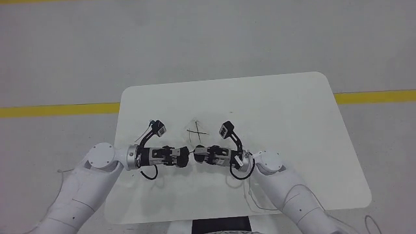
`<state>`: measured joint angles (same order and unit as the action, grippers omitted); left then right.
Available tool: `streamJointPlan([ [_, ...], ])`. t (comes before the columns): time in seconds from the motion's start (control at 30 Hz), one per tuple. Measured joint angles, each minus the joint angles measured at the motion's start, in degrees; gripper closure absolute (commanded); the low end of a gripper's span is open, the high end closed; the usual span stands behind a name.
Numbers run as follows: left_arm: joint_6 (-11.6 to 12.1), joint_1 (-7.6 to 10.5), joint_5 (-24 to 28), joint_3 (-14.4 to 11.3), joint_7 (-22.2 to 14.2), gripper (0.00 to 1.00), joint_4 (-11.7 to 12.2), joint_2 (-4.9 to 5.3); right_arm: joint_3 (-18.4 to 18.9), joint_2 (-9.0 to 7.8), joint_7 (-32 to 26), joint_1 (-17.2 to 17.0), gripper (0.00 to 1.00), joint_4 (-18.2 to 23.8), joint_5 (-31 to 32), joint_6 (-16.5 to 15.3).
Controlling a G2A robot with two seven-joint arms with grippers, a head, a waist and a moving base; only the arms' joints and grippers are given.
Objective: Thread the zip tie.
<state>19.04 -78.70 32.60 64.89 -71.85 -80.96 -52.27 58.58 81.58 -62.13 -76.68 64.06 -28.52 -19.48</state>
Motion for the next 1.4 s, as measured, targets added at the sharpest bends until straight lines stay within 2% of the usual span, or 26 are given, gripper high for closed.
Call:
streamJointPlan([
  [0.03,0.03,0.05,0.13,-0.05,-0.03,0.07,0.04,0.01,-0.03,0.06,0.03,0.0,1.0,0.0,-0.06,0.0],
  [0.1,0.1,0.17,0.36,-0.14,-0.05,0.15,0.15,0.02,-0.02,0.21,0.2,-0.05,1.0,0.06,-0.41,0.0],
  [0.17,0.19,0.25,0.55,-0.23,-0.01,0.15,0.24,0.04,0.23,0.39,0.56,-0.24,1.0,0.25,-1.1,0.0],
  [0.53,0.45,0.5,1.81,-0.59,-0.14,0.3,0.57,0.12,2.71,1.22,1.2,-1.42,1.0,0.74,-4.44,0.0],
  [0.67,0.45,0.59,2.13,-0.76,-0.23,0.42,0.68,0.12,2.77,1.74,0.65,-1.59,1.0,0.71,-5.04,0.0],
  [0.77,0.44,0.72,2.34,-0.85,-0.19,0.45,0.81,0.09,2.02,2.16,-0.05,-1.29,1.0,-0.06,-4.86,0.0],
  [0.83,0.44,0.83,2.51,-0.87,-0.08,0.51,0.92,0.07,1.53,2.37,-0.21,-0.93,1.0,-0.73,-4.38,0.0],
  [1.1,0.44,1.29,3.12,-1.01,-0.06,0.59,1.48,0.0,0.77,2.76,1.0,0.28,1.0,-2.0,-0.56,0.0],
  [1.4,0.44,1.99,3.3,-1.47,-0.2,0.64,2.26,-0.08,2.0,2.65,1.86,0.42,1.0,-1.51,1.45,0.0],
])
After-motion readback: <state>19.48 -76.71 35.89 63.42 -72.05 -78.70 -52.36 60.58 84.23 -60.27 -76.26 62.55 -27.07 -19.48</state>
